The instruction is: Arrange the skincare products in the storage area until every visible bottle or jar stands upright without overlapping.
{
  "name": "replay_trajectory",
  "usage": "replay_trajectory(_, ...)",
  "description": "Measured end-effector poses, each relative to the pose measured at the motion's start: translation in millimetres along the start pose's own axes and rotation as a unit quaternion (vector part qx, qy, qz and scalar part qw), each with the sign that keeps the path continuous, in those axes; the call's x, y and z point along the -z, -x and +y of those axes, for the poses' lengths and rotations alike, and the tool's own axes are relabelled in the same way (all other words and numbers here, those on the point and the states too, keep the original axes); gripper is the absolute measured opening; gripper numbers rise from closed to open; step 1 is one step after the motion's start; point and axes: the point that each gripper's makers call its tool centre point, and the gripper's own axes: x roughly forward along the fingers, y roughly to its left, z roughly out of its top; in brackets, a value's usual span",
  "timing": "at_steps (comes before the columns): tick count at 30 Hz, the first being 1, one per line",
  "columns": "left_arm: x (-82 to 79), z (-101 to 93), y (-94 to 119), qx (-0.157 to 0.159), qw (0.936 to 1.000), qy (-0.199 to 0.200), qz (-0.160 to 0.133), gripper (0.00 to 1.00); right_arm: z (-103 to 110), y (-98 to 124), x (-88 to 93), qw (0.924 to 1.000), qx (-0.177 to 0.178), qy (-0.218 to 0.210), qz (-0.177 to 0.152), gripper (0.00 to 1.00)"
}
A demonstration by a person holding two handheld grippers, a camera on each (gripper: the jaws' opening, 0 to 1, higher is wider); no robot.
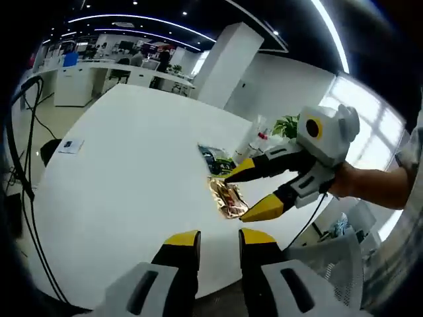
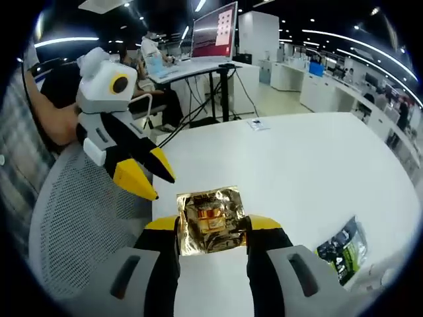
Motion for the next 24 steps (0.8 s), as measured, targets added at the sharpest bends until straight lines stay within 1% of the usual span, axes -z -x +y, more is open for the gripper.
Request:
replay_trajectory(2,-3.3,-1.3,1.4,0.007,0.9999,0.008,-0.009,0.23,5.0,1.3,-0.1,1.0,-0.002,0.0,-0.003,0.38)
replay_trajectory(6,-11.3,-7.9,4.1,0.035,0.9982,0.039,-0.03,0.26,11.9,3.6,-1.9,0.9999,-0.002,0.008,-0.006,0.38)
replay_trajectory(8,-15.4,-11.9,5.9,0.051,0.9968,0.048,-0.039,0.26,14.4,5.5,-4.5,0.9999,-0.001,0.012,-0.008,0.38)
replay_trajectory(10,-20.2,-18.2,7.3,0.073,0.9941,0.063,-0.051,0.28,15.8,7.0,-7.3,0.9998,0.0,0.014,-0.012,0.38)
replay_trajectory(11,-20.5,-19.9,8.1,0.08,0.993,0.069,-0.051,0.28,16.7,7.8,-8.4,0.9998,0.0,0.015,-0.013,0.38)
replay_trajectory(17,-20.7,-18.5,8.3,0.081,0.9922,0.079,-0.052,0.28,25.4,11.6,-17.5,0.9993,0.004,0.029,-0.023,0.38)
replay_trajectory(22,-21.4,-18.3,9.6,0.079,0.9923,0.078,-0.055,0.27,32.8,13.5,-25.8,0.9979,0.003,0.058,-0.029,0.38)
replay_trajectory(24,-21.7,-18.6,10.0,0.081,0.9917,0.083,-0.056,0.26,36.1,14.0,-28.5,0.9967,0.002,0.076,-0.028,0.38)
